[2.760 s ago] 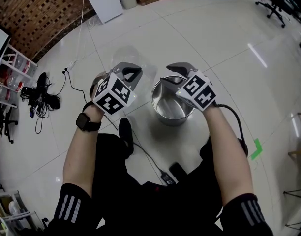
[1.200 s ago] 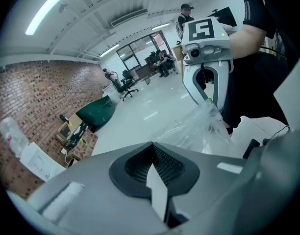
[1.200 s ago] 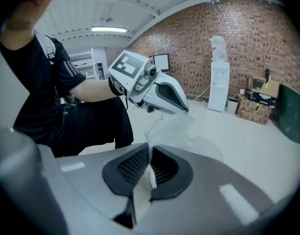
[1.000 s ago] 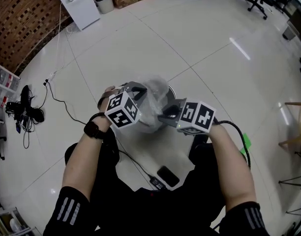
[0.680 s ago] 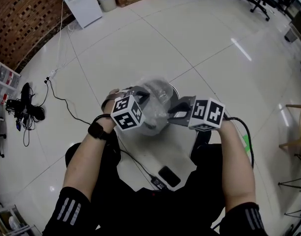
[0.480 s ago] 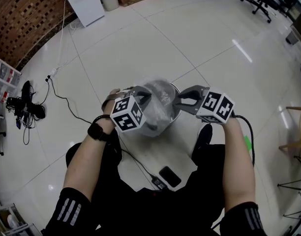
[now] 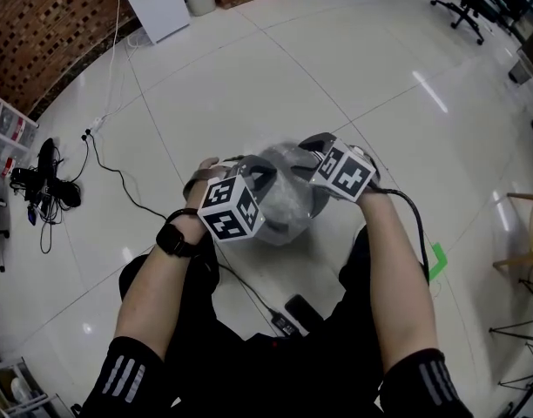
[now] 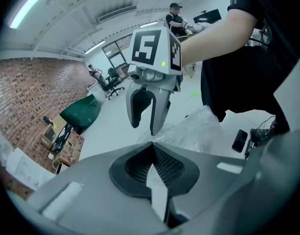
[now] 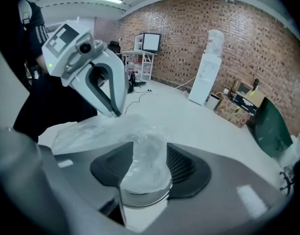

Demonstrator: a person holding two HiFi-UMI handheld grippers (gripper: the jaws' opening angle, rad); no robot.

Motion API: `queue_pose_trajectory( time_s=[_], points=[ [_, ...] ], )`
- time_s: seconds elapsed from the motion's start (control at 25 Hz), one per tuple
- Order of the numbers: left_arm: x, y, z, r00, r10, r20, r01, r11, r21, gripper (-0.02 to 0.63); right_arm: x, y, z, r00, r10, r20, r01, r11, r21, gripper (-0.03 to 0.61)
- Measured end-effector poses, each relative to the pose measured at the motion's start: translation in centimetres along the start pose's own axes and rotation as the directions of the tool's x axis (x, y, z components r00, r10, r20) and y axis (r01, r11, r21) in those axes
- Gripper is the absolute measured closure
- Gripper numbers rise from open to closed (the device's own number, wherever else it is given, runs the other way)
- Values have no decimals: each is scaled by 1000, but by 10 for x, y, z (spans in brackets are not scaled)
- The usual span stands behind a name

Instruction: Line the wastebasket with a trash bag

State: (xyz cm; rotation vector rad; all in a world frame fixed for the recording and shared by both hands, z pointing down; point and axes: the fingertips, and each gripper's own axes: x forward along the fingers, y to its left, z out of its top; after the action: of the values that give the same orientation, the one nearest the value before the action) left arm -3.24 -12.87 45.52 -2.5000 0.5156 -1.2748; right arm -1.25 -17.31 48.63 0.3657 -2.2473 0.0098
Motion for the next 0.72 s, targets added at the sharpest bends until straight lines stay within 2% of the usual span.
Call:
queue_pose_trajectory(
  time_s=[0.2,0.32,0.48,0.72],
  points=[
    [-7,-1,-2,1000,-9,11,9,1000,3,620,29,-12,-16,997,-20,-77,24,998,51,356],
    [-14,-1,-1,1000,-15,26,15,1000,1,620,48,-3,-20,992,13,-127,-11,1000,18,367],
    [-19,-1,-8,1000,-13,28,14,1000,-23,620,76,17,-37,971,66,-230,-81,995,-57,376],
    [-18,2,-27,1000,-18,-18,17,1000,-25,620,113,26,-63,943,119,-310,-135,990,-31,380]
  ],
)
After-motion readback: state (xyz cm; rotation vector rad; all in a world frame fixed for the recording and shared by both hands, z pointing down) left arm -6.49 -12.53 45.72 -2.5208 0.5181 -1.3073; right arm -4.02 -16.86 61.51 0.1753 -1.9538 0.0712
